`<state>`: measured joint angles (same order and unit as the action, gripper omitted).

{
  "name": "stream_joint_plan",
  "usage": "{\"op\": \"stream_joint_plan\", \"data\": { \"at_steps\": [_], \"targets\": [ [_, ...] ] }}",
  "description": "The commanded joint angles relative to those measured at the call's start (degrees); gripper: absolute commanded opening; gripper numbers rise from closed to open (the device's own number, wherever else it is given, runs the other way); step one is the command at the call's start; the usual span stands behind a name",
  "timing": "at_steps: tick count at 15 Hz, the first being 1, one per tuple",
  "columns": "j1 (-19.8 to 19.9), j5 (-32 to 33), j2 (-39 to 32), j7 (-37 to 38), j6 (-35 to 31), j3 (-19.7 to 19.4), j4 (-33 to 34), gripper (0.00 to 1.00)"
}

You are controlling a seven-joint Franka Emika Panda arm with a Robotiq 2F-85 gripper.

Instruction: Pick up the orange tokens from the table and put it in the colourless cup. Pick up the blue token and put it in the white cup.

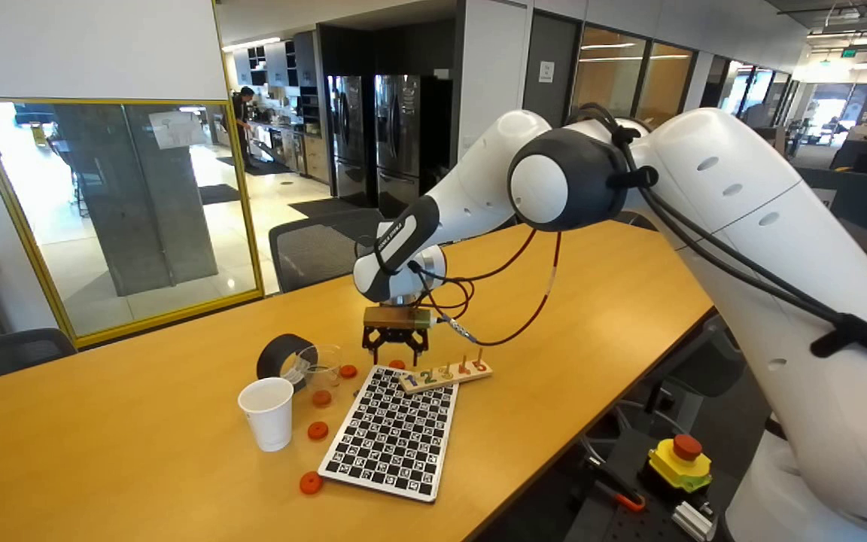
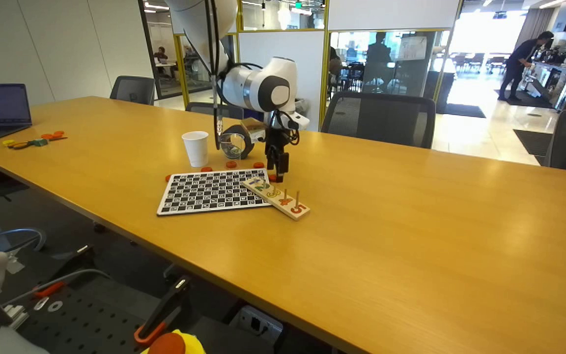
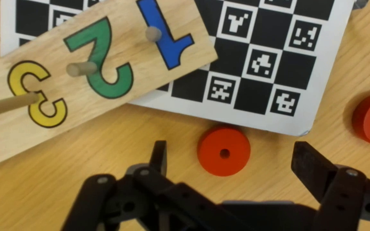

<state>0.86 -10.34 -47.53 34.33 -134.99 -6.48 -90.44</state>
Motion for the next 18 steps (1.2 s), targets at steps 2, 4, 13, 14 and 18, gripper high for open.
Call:
{"op": "stream_joint_plan", "data": {
  "at_steps": [2, 4, 13, 14, 18],
  "targets": [
    [-0.3, -0.2, -2.0, 0.1, 0.3, -0.6, 2.8, 1.00],
    [-0.5, 0.1, -2.3, 0.0, 0.3, -0.7, 3.0, 0.75],
    [-0.9, 1.3, -1.3, 0.3, 2.1, -1.7, 3.6, 0.18],
    [-1.0, 1.5, -1.1, 0.4, 2.2, -1.8, 3.5, 0.20],
    [-1.8, 2.7, 2.8, 0.4, 1.2, -2.9, 1.2, 0.20]
  ]
}}
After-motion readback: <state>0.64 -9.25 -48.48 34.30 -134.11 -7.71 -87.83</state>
